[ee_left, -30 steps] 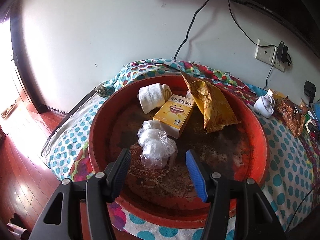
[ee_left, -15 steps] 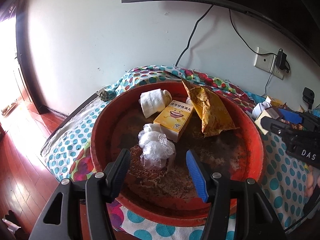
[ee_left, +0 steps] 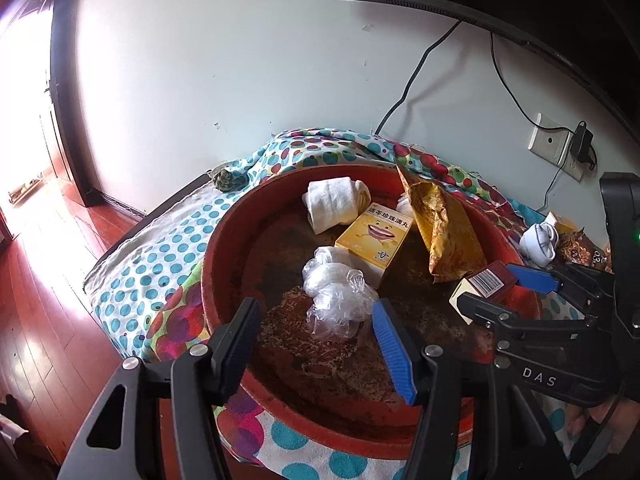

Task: Organize objects
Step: 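Carry the red barcode box into the red tray and open the right tool, then move the right tool to the brown chocolate snack bag and grasp it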

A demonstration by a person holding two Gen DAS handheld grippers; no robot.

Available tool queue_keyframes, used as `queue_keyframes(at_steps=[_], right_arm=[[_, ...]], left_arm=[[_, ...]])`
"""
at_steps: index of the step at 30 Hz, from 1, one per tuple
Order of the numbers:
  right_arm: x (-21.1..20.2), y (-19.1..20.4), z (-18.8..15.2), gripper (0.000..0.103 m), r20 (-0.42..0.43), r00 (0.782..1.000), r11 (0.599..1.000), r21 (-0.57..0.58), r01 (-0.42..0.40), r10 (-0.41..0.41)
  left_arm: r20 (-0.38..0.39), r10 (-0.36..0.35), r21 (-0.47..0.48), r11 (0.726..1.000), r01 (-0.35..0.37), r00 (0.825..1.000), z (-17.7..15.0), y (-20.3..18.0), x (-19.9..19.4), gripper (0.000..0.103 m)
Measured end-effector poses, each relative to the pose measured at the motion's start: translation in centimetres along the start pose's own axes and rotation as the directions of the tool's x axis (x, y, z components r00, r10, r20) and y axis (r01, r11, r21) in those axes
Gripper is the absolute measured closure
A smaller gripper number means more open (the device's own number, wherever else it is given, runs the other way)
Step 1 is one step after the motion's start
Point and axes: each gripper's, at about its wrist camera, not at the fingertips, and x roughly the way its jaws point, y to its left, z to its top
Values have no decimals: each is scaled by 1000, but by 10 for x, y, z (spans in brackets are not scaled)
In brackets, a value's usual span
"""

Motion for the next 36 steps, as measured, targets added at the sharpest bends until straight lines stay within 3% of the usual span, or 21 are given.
queue_keyframes(at_steps=[10, 14, 18, 22, 25, 30, 36], right_arm=[[4, 1, 0, 40, 3, 1000, 1000, -5, -18, 18], [-6, -8, 1, 31, 42, 999, 1000, 20, -18, 17], [-25, -29, -2, 29, 94, 995, 998, 59, 9, -14], [-40, -74, -22, 26, 104, 991, 988, 141, 66, -81], [-49, -122, -47, 26, 86, 987, 961, 254, 108, -133], [-65, -198, -97, 25, 24, 962, 886, 394, 242, -274], [-76, -266, -144, 24, -29, 954, 790, 554, 263, -298]], left_arm=[[-8, 2, 3, 1000, -2, 1000, -1, -1, 2, 43], [0, 4, 9, 1000, -4, 1000, -1, -1, 2, 43], [10, 13, 28, 1000, -13, 1000, -2, -5, 1, 43], [20, 21, 40, 999, -22, 1000, -3, -7, 1, 43], [18, 22, 50, 998, -22, 1000, -3, -12, 0, 43], [25, -10, 86, 996, 8, 1000, 1, -30, -9, 43], [7, -63, 165, 984, 61, 998, 6, -73, -12, 43]])
